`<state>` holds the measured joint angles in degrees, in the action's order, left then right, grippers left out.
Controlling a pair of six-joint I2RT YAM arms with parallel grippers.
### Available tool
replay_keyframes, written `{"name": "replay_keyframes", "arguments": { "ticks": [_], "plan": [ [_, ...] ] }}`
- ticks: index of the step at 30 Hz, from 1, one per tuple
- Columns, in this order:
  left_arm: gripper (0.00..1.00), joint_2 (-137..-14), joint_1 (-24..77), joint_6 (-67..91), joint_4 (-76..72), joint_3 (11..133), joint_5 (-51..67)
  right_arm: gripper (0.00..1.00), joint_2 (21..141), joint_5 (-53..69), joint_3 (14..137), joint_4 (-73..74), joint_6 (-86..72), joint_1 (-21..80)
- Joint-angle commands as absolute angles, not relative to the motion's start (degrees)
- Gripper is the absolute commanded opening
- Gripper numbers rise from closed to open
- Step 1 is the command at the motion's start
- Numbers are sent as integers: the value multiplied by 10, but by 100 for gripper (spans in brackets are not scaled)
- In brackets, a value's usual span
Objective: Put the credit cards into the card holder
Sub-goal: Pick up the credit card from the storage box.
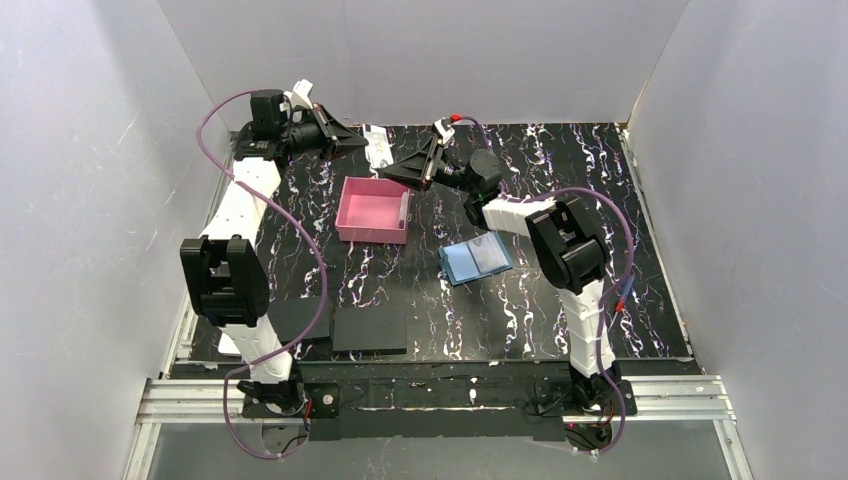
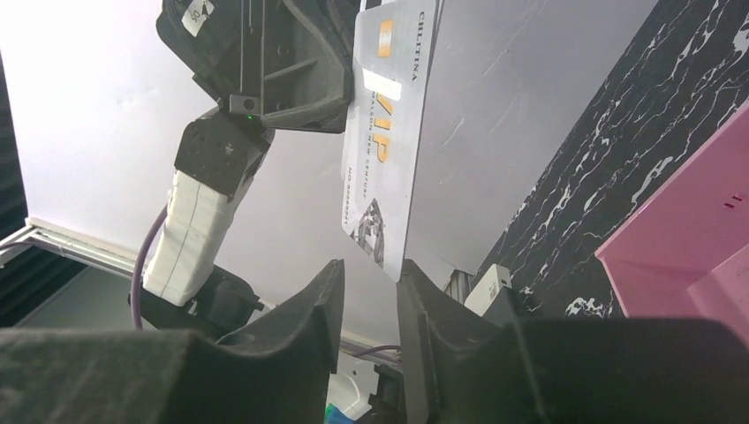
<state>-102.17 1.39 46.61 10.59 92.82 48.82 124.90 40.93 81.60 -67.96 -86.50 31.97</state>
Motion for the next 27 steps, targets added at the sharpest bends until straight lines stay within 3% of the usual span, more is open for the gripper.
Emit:
{"name": "replay_keyframes", "arguments": {
  "ticks": [1, 5, 9, 20, 23, 27],
  "plan": [
    [0, -979, 10, 468, 94, 921, 512, 33, 1254, 401, 829, -726, -876, 319],
    [0, -974, 10, 456, 106, 919, 511, 21, 1255, 395, 827, -721, -874, 318],
    [0, -968, 5, 446, 117, 916, 511, 1, 1245, 382, 810, -718, -862, 306],
    [0, -944, 1, 346, 235, 901, 433, 1, 1222, 396, 770, -658, -831, 283],
    [0, -932, 1, 324, 254, 888, 384, 1, 1190, 382, 768, -530, -736, 286],
    [0, -919, 4, 290, 293, 890, 308, 1, 1143, 285, 826, -183, -529, 302]
  ]
}}
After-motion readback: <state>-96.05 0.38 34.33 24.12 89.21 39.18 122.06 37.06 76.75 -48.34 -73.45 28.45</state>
